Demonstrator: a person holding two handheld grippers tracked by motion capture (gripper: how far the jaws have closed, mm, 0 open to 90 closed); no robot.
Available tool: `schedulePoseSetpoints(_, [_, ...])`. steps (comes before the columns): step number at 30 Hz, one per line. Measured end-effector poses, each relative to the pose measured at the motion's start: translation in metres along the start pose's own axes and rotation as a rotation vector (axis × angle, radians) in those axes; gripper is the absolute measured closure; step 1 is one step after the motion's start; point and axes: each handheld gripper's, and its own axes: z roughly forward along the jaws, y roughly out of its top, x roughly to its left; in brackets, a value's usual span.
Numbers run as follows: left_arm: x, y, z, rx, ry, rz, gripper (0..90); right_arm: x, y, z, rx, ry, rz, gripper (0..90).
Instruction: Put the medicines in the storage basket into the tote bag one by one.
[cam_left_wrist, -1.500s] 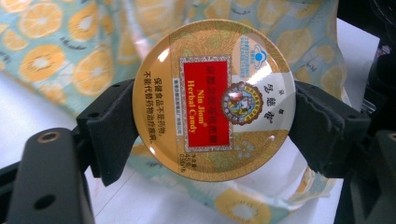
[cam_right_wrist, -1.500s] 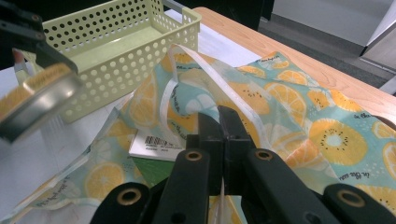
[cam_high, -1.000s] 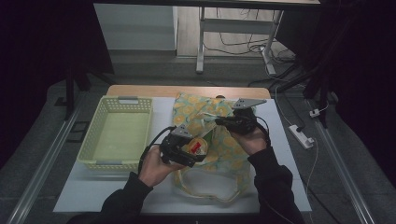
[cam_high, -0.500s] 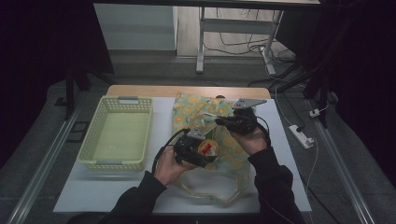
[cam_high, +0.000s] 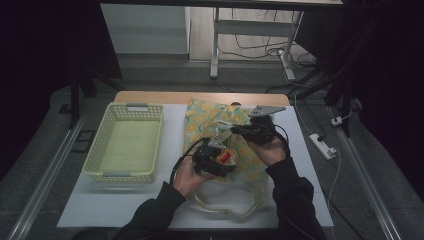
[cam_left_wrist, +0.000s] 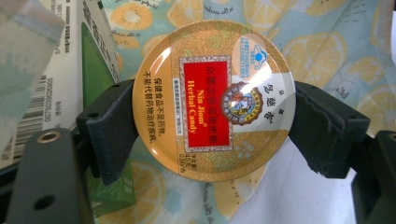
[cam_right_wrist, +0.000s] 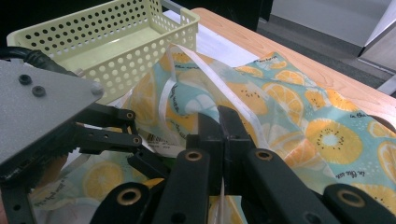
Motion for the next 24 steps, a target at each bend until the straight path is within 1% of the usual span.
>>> schedulePoseSetpoints(3, [-0.001,0.001,0.0,-0.009,-0.007,-0.009,20.7,0.0,0.0,0.0,0.0,-0.001,-0.001,89.5])
schedulePoseSetpoints(5, [-0.002,0.002,0.0,-0.008,-0.01,-0.007,20.7,0.0,0.0,-0.001,-0.001,0.0,-0.001,89.4])
schedulePoseSetpoints(6, [-0.003,0.003,0.001,-0.005,-0.003,-0.001,20.7,0.0,0.0,-0.001,-0.001,0.0,0.0,89.4])
schedulePoseSetpoints(9, [-0.002,0.005,0.003,0.0,0.005,-0.002,20.7,0.0,0.0,0.0,0.001,-0.001,0.001,89.5])
schedulePoseSetpoints(10, [-0.001,0.007,0.006,-0.004,0.006,-0.015,20.7,0.001,0.0,0.0,0.001,-0.001,0.0,89.5])
schedulePoseSetpoints(12, [0.001,0.009,0.009,-0.002,0.006,-0.02,20.7,0.0,0.0,0.0,0.001,-0.002,-0.003,89.4])
schedulePoseSetpoints(15, [0.001,0.011,0.011,0.002,0.004,-0.015,20.6,0.0,0.0,-0.001,0.0,-0.001,-0.002,89.5])
schedulePoseSetpoints(17, [0.002,0.012,0.014,0.003,0.002,-0.019,20.6,-0.001,0.0,-0.001,0.0,-0.001,-0.002,89.5])
schedulePoseSetpoints(20, [0.002,0.015,0.021,0.016,0.005,-0.015,20.6,0.0,0.001,-0.001,0.001,-0.002,-0.004,89.4])
schedulePoseSetpoints(22, [0.002,0.015,0.023,0.013,0.005,-0.022,20.6,0.0,0.001,-0.001,0.001,-0.003,-0.005,89.4])
schedulePoseSetpoints(24, [0.001,0.015,0.026,0.015,0.017,-0.01,20.6,-0.001,0.0,-0.002,0.001,-0.002,-0.003,89.4])
